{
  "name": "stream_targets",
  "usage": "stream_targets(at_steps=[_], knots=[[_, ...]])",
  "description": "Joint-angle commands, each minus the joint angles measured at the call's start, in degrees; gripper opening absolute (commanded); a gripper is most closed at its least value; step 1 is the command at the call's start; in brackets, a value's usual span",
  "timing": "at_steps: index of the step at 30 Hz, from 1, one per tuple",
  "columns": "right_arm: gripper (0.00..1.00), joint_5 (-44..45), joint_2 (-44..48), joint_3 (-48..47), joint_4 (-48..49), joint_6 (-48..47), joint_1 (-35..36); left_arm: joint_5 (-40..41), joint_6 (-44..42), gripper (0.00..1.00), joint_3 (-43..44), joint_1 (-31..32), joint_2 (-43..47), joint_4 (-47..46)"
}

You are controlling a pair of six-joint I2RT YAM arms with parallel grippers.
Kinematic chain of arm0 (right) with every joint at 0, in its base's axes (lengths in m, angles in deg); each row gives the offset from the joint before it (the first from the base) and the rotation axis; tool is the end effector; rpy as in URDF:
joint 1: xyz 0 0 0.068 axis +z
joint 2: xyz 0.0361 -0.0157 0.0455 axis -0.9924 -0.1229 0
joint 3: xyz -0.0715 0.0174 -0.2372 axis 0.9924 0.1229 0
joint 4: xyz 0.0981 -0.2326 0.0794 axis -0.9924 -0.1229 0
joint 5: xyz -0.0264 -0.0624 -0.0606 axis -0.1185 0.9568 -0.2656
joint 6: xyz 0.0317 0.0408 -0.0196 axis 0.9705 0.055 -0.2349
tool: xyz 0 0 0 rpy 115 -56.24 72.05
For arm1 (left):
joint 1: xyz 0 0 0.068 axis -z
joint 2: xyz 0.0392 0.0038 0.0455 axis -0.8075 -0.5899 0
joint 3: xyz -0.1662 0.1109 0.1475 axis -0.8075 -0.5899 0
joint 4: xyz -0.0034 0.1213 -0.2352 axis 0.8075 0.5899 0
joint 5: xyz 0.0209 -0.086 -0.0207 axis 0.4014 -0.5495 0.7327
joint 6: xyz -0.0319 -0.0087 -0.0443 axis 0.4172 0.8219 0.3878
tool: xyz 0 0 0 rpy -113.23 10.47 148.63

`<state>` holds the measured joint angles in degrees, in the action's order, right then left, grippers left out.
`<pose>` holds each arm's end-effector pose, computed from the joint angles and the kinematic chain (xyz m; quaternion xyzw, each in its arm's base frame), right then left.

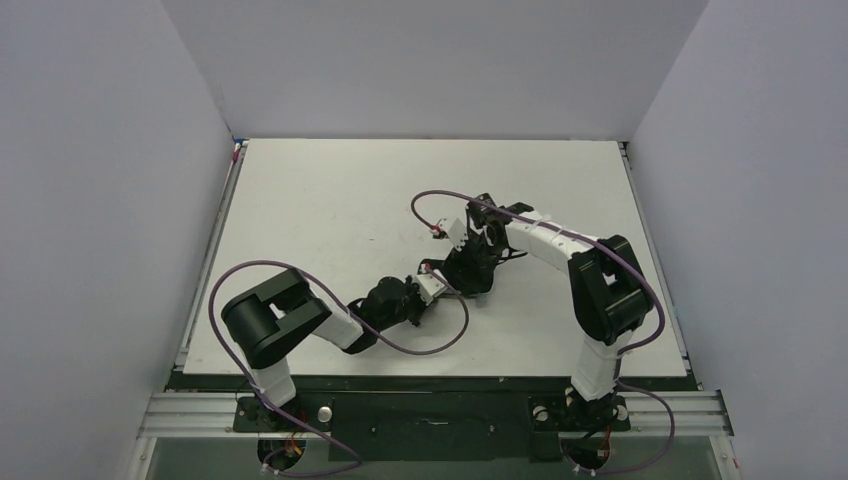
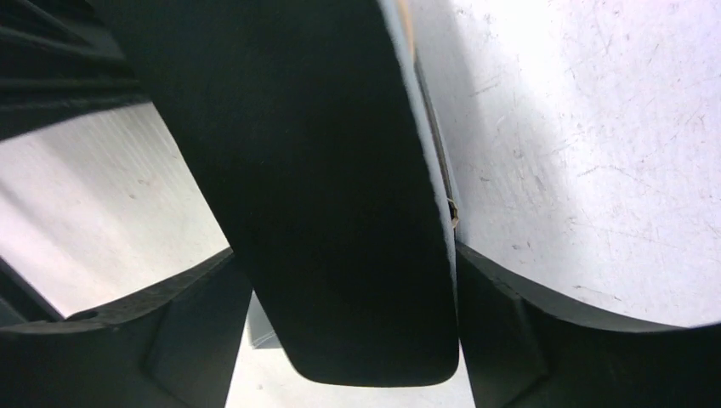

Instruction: Open the umbrella

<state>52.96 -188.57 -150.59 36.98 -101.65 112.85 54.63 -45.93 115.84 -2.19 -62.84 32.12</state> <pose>0.2948 0.1864 0.1520 -0.4852 0.8430 0.2004 0.1178 0.1839 -0.2330 0.0845 0.3939 0.7295 -0.2272 0.5110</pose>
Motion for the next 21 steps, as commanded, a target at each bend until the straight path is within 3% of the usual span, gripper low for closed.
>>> stream_targets(at_steps=[1, 9, 13, 15, 19, 21], knots=[[0.78, -12.32, -0.85, -2.83, 2.00, 5.44, -2.26, -4.54, 1.15, 0.00, 1.17, -0.42, -0.83, -1.02], [0.83, -26.36, -7.94, -12.44, -25.50, -8.25, -6.79, -7.23, -2.16, 0.00, 1.65, -4.09, -1.55, -0.60], [0.76, -27.48, -14.03, -21.13, -39.29, -15.14, -7.49, -7.37, -2.69, 0.00, 3.31, -4.79, -2.23, -0.29], [0.76, -26.78, -15.13, -22.81, -37.97, -15.65, -8.17, -7.90, -3.49, 0.00, 3.83, -4.89, -2.20, -0.35], [0.83, -23.50, -12.24, -20.96, -20.25, 2.91, -10.08, -8.91, -4.85, 0.00, 4.11, -5.05, -2.24, -0.35], [0.84, -22.35, -11.79, -20.95, -16.05, 7.00, -9.99, -9.29, -5.25, 0.00, 4.05, -5.12, -2.32, -0.35]])
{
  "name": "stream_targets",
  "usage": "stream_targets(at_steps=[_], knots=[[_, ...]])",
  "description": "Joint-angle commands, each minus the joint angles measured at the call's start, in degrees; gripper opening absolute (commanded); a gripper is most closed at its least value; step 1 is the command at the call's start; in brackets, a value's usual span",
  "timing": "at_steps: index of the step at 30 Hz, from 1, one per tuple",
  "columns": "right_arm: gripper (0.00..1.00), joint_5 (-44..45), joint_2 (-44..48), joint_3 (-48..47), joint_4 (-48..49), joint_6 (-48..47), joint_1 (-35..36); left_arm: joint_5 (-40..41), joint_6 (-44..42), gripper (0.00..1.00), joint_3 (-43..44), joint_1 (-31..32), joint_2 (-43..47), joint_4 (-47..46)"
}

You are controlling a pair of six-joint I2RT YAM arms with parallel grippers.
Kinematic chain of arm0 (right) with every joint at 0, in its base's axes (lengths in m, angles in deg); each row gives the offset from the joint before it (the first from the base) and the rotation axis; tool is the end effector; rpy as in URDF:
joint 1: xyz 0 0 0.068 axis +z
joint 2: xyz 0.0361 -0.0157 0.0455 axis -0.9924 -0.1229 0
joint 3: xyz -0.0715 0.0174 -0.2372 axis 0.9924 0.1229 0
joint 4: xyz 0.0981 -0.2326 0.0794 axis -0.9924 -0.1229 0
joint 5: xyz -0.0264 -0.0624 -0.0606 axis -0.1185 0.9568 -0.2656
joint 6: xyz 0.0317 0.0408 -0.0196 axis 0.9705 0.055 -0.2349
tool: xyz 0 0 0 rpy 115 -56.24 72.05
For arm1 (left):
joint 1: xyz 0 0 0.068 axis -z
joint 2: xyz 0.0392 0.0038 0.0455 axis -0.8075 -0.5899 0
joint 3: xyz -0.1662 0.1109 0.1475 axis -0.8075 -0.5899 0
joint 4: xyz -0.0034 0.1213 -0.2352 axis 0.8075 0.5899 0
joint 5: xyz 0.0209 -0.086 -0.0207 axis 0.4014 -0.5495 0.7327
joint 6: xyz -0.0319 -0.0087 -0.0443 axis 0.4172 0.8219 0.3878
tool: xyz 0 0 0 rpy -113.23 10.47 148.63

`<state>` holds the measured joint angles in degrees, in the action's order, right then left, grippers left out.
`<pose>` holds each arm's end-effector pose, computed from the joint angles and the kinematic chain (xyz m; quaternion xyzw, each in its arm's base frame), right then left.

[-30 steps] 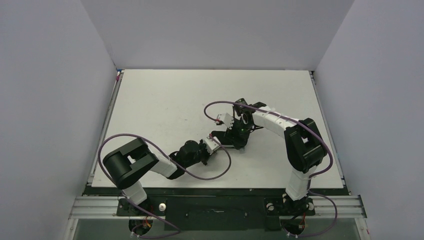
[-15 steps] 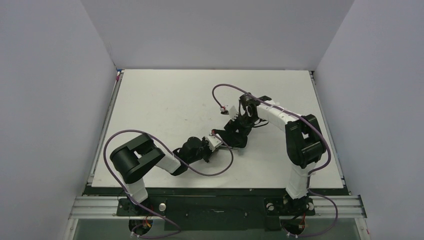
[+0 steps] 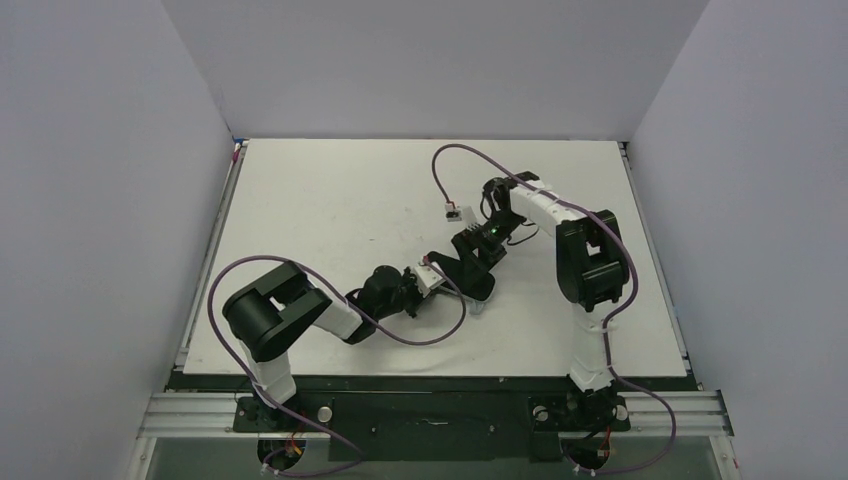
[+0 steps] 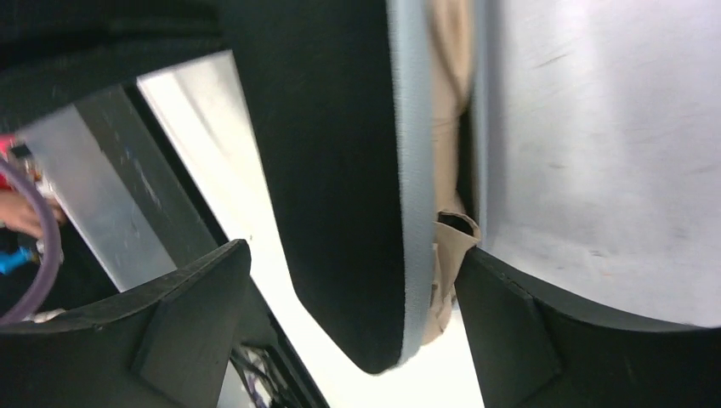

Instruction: Open the umbrella

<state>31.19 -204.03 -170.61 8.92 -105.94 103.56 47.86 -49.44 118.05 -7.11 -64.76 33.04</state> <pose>0.3379 0.1554 0.1525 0.3764 -0.8421 -0.3843 0.0378 0.2056 -0.2254 0.0825 0.4145 0.7204 -0.2335 0.5047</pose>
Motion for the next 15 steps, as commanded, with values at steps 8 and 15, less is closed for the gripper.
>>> stream_targets(at_steps=[8, 15], knots=[[0.55, 0.78, 1.02, 1.25, 19.81, 22.63, 0.39, -3.85, -3.53, 0.00, 2.87, -0.19, -0.56, -1.17], [0.28, 2.78, 1.88, 5.70, 27.60, 29.33, -0.13, -5.73, -4.03, 0.00, 3.05, 2.46, 0.49, 0.10]])
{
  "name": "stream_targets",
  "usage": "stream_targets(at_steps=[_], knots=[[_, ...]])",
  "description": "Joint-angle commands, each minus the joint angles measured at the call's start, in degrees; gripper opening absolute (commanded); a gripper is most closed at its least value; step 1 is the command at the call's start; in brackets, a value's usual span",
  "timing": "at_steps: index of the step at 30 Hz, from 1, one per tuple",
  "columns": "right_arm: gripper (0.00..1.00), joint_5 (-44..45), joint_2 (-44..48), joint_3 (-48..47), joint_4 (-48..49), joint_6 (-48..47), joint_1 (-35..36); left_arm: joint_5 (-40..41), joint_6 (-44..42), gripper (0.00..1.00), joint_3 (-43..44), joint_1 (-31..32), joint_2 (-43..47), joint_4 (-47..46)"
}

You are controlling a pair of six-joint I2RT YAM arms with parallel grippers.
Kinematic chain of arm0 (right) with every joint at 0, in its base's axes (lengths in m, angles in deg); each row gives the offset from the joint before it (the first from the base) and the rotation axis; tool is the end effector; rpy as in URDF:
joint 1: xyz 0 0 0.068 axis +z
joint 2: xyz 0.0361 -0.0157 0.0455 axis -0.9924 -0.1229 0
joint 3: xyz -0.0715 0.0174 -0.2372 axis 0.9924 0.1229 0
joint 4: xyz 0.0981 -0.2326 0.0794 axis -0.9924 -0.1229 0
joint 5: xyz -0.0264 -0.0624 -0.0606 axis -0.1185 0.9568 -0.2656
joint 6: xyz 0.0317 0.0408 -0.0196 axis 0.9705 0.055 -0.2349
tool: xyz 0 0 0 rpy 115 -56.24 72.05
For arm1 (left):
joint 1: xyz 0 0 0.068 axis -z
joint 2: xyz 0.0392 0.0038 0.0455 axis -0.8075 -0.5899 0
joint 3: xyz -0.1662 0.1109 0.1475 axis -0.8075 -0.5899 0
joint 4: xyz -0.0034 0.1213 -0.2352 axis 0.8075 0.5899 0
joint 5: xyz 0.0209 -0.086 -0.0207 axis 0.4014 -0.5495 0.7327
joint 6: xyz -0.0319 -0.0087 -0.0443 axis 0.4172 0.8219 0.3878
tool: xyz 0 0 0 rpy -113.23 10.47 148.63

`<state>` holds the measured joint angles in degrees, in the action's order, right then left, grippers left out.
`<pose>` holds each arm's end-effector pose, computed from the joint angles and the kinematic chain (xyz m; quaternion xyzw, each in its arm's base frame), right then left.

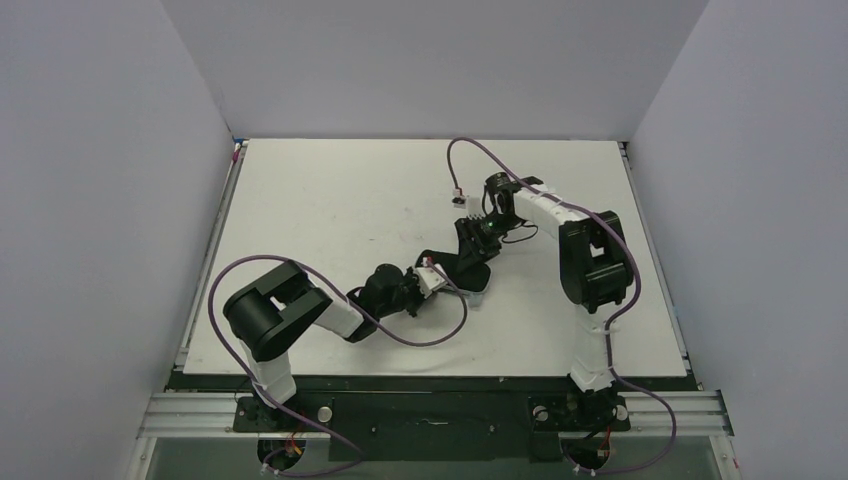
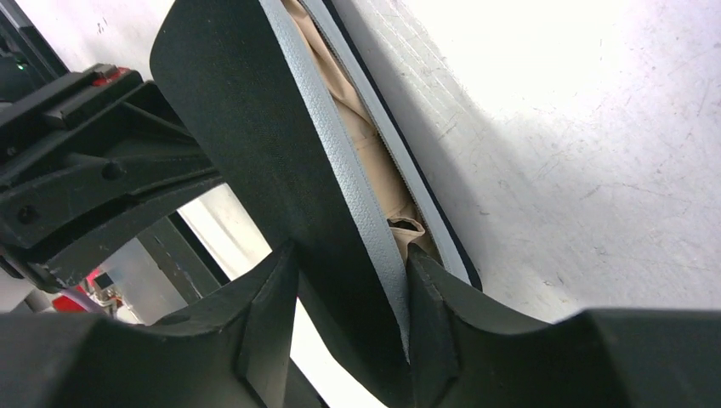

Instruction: Open the umbrella

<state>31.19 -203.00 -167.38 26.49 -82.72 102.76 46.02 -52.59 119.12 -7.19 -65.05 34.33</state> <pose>0.3592 0.1576 0.1446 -0.2427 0.8912 0.3830 0.0114 0.2075 -0.2286 0.0832 0.4419 0.7062 -0.2307 0.5028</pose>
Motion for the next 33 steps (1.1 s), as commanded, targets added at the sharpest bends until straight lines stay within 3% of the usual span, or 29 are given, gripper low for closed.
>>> stream_targets(at_steps=[1, 15, 23, 25, 26, 27, 28, 31, 32, 33], knots=[[0.26, 2.87, 0.90, 2.82, 10.67, 7.28, 0.65, -3.83, -0.44, 0.00, 1.88, 2.91, 0.62, -1.16], [0.23, 4.42, 2.17, 7.02, 19.56, 16.63, 0.43, -3.48, 1.82, 0.00, 6.38, 8.31, -4.63, -3.59], [0.24, 4.78, 3.69, 7.58, 19.39, 15.27, -0.34, -3.98, 3.46, 0.00, 6.98, 6.14, -2.96, -0.94], [0.29, 4.46, 4.09, 7.42, 18.47, 13.86, -0.53, -5.06, 4.66, 0.12, 5.52, 4.85, 0.99, 0.72], [0.33, 4.17, 4.29, 7.27, 18.01, 13.30, -0.60, -5.96, 5.47, 0.29, 5.16, 3.84, 2.05, 2.20], [0.39, 4.09, 4.43, 6.85, 17.07, 11.93, -0.63, -6.45, 5.89, 0.38, 4.41, 3.33, 4.49, 3.20], [0.43, 3.92, 4.79, 6.64, 16.43, 11.15, -0.82, -6.90, 6.64, 0.53, 4.00, 2.30, 5.74, 5.25], [0.56, 3.56, 5.72, 5.60, 13.35, 6.75, -1.02, -6.89, 7.78, 0.74, 1.74, 0.33, 12.94, 10.50], [0.58, 3.31, 6.19, 4.99, 12.68, 5.83, -1.16, -6.79, 8.32, 0.91, 1.52, -0.92, 14.35, 11.84], [0.62, 3.22, 6.52, 4.61, 11.21, 3.87, -1.22, -6.56, 8.54, 0.97, 1.42, -1.46, 17.06, 15.17]])
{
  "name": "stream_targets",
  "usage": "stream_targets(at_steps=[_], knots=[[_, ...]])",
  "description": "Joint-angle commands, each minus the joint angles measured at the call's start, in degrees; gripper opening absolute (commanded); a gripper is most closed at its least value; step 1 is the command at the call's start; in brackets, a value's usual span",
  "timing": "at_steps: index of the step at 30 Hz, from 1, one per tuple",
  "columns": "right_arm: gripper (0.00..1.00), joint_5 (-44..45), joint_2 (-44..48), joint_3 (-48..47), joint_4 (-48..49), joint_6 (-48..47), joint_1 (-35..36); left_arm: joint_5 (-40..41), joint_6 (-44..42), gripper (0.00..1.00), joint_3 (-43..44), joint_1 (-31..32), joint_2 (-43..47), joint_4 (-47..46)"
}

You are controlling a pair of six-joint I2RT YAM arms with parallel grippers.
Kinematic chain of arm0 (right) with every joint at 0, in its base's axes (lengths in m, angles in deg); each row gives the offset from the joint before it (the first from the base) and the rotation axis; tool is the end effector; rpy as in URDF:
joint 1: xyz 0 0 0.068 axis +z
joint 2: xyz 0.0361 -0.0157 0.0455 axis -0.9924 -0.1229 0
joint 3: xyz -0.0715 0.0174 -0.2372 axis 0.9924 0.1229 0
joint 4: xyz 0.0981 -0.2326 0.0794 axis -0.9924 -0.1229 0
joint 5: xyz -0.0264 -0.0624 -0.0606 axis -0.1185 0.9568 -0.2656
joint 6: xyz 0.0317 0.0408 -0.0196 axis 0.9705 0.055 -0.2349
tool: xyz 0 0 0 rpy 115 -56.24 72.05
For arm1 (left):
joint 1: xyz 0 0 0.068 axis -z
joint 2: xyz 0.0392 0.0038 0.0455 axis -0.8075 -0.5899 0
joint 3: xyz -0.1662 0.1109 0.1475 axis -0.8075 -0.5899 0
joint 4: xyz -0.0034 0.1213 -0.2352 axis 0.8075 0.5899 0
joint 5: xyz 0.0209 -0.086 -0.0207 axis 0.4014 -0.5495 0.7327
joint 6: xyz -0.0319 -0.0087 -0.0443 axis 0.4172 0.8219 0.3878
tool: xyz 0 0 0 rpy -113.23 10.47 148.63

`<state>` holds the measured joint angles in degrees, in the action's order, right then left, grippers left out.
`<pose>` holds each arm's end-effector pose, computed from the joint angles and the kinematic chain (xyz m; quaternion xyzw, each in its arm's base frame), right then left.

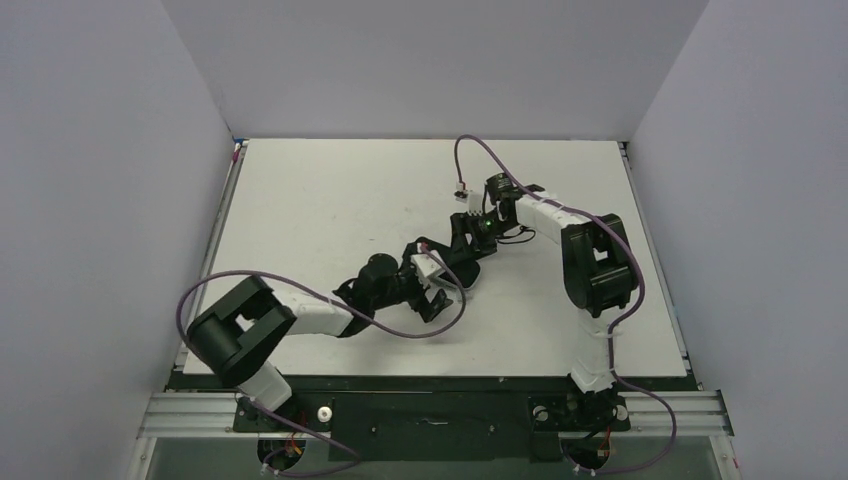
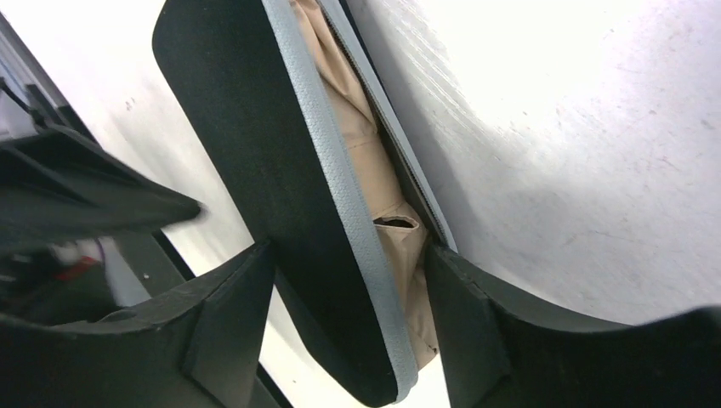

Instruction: Open the umbrella

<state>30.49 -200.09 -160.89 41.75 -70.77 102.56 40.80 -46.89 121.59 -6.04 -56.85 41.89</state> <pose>0.3634 0.1579 0.1398 -0.1844 0.8944 0.4026 0.0633 0.2046 -0.2395 0.1226 0.4298 0.6936 -0.3009 0.4936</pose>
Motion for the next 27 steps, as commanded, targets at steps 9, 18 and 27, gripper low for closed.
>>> stream_targets(at_steps=[9, 18, 27], knots=[[0.68, 3.18, 4.45, -8.16, -13.66, -20.37, -0.59, 8.38, 10.62, 0.97, 0.89, -15.08, 22.37, 23.42], [0.53, 2.15, 5.29, -10.72, -19.29, -29.10, 2.67, 11.59, 18.18, 0.97, 3.41, -25.40, 24.31, 29.64], [0.45, 0.91, 7.77, -11.06, -22.53, -35.98, 6.21, 9.52, 25.16, 0.97, 6.60, -28.30, 20.66, 30.19]])
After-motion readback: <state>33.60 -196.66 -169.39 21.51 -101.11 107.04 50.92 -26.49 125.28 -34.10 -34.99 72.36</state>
